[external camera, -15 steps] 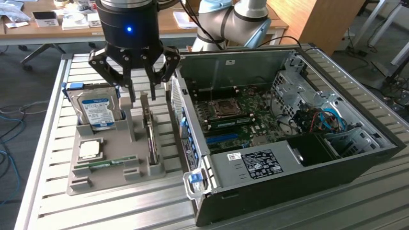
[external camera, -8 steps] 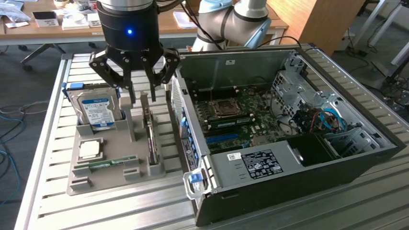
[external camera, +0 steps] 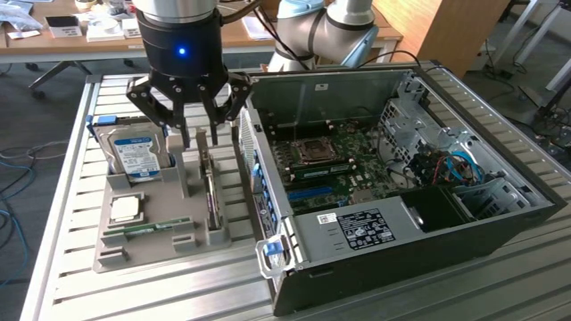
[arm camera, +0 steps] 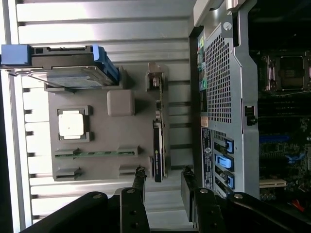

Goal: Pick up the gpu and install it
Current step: 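Pick up the gpu and move the gpu toward the slot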

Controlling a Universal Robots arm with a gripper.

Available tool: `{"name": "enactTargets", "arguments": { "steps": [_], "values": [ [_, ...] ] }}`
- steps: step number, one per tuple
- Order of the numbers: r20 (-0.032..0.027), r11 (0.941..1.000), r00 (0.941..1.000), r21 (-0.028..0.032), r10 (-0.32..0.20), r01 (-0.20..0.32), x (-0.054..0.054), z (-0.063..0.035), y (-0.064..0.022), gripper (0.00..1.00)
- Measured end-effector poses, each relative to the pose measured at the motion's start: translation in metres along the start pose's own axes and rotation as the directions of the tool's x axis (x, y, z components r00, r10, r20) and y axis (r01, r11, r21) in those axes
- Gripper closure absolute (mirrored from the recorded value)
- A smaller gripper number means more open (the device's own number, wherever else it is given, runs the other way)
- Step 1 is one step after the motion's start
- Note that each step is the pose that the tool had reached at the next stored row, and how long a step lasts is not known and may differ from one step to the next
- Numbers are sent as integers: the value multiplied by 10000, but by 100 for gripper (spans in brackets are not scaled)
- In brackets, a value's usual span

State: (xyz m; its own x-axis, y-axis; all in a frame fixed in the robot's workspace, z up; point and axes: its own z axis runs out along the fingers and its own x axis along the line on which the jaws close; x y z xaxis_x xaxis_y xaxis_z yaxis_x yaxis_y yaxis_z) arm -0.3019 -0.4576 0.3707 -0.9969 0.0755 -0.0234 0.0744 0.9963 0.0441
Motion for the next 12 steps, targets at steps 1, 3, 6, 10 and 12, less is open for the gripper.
{"name": "enactTargets", "arguments": {
  "steps": [1,3,6,10,12],
  "values": [
    [0,10000,10000,0,0,0,0,8,0,57],
    [-1,10000,10000,0,0,0,0,20,-1,57],
    [-2,10000,10000,1,0,0,1,25,-1,57],
    [0,10000,10000,0,0,0,1,26,-1,57],
    [0,10000,10000,0,0,0,1,26,-1,57]
  ]
}}
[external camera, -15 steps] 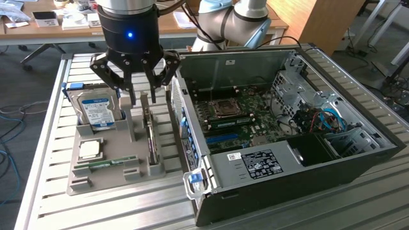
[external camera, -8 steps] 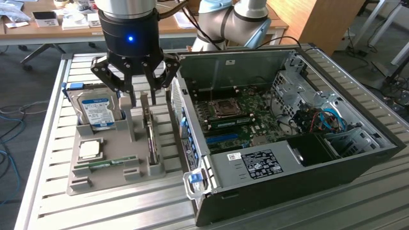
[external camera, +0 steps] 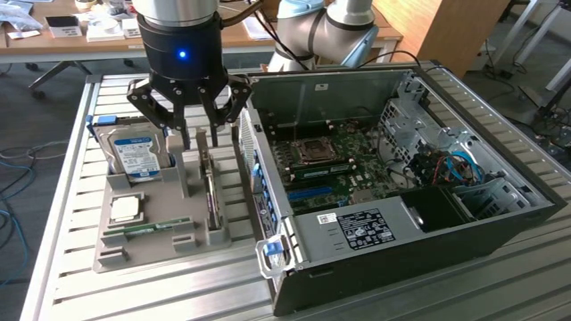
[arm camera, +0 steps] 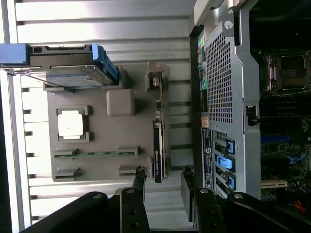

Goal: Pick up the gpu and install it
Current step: 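Pick up the gpu and move the gpu toward the slot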

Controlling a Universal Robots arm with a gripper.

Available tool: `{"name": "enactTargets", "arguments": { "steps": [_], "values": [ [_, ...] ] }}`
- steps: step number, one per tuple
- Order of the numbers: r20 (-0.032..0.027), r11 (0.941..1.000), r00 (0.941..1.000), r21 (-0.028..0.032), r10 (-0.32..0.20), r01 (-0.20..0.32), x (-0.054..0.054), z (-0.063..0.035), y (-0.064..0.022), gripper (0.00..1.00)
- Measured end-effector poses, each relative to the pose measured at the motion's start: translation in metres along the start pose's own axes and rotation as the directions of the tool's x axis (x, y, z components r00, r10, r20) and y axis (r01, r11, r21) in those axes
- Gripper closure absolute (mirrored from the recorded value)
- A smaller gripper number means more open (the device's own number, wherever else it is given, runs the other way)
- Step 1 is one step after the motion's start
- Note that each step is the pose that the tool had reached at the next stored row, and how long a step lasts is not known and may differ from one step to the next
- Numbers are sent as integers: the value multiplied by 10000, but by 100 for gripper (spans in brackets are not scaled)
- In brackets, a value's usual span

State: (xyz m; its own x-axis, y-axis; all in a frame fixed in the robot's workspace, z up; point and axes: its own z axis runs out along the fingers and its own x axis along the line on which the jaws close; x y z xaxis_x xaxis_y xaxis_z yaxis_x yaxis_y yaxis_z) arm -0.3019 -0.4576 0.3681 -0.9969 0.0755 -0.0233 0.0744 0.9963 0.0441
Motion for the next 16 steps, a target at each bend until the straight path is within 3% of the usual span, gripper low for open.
{"name": "enactTargets", "arguments": {
  "steps": [6,16],
  "values": [
    [4,10000,10000,-12,1,-1,0,11,0,57],
    [-1,10000,10000,-9,0,0,3,132,-6,57]
  ]
}}
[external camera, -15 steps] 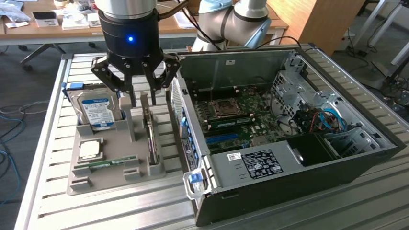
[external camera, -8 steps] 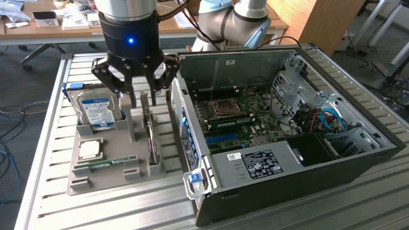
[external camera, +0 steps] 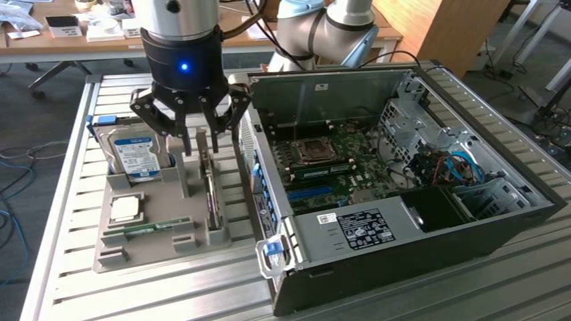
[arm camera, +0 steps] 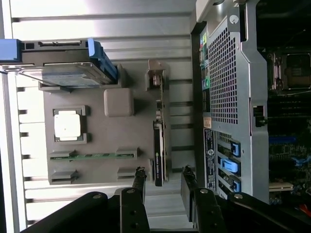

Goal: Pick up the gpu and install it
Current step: 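Pick up the gpu and move the gpu toward the slot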

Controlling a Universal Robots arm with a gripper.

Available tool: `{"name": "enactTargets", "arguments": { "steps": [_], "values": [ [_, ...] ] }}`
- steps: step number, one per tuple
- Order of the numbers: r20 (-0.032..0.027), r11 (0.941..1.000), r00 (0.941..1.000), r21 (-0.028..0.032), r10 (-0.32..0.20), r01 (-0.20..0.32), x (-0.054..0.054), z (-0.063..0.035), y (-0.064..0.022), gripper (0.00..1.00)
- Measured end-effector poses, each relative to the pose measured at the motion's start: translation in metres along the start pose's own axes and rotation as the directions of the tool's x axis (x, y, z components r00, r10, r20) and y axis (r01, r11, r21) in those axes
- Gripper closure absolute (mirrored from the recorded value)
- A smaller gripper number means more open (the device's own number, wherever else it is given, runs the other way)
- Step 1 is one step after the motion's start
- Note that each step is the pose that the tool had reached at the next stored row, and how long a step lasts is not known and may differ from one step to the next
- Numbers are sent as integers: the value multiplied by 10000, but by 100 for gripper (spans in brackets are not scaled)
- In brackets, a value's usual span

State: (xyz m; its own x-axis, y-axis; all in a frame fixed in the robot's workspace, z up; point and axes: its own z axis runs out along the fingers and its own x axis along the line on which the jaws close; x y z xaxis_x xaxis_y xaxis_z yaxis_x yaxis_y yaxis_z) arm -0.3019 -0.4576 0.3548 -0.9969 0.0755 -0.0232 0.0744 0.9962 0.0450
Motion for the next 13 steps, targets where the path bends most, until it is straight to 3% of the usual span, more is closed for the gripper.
{"name": "enactTargets", "arguments": {
  "steps": [13],
  "values": [
    [0,10000,10000,-1,0,0,1,38,-2,57]
  ]
}}
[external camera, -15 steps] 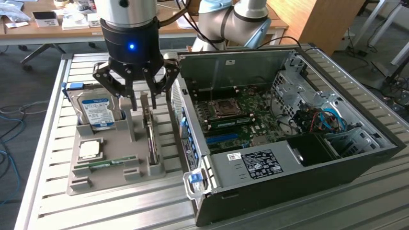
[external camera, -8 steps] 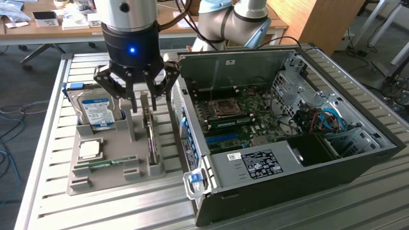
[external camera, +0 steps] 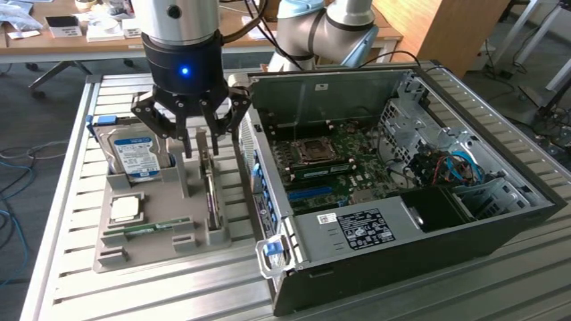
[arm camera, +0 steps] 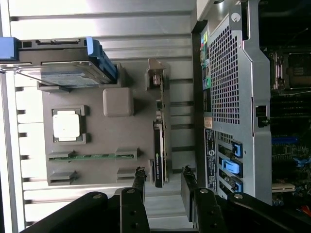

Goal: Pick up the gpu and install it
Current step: 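Pick up the gpu and move the gpu toward the slot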

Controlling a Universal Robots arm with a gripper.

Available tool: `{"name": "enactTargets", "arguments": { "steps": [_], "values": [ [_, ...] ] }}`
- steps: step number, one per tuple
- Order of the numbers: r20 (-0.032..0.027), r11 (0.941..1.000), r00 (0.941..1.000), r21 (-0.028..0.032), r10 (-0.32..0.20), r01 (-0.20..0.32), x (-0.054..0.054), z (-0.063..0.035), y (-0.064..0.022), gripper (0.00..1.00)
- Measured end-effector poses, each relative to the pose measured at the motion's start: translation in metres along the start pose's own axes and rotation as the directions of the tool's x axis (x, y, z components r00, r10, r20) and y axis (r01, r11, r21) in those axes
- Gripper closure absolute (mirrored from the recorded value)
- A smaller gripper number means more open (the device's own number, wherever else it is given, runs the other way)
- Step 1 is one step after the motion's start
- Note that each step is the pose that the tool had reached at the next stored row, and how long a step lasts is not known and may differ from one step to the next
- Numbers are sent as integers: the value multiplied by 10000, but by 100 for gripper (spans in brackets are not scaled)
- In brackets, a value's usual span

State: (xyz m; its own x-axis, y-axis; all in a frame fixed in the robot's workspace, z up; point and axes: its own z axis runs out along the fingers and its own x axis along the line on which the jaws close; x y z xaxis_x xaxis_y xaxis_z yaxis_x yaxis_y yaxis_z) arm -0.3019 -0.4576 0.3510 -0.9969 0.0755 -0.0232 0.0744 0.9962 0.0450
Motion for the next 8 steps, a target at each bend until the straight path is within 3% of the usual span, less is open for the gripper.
{"name": "enactTargets", "arguments": {
  "steps": [8],
  "values": [
    [0,10000,10000,0,0,0,1,62,-3,57]
  ]
}}
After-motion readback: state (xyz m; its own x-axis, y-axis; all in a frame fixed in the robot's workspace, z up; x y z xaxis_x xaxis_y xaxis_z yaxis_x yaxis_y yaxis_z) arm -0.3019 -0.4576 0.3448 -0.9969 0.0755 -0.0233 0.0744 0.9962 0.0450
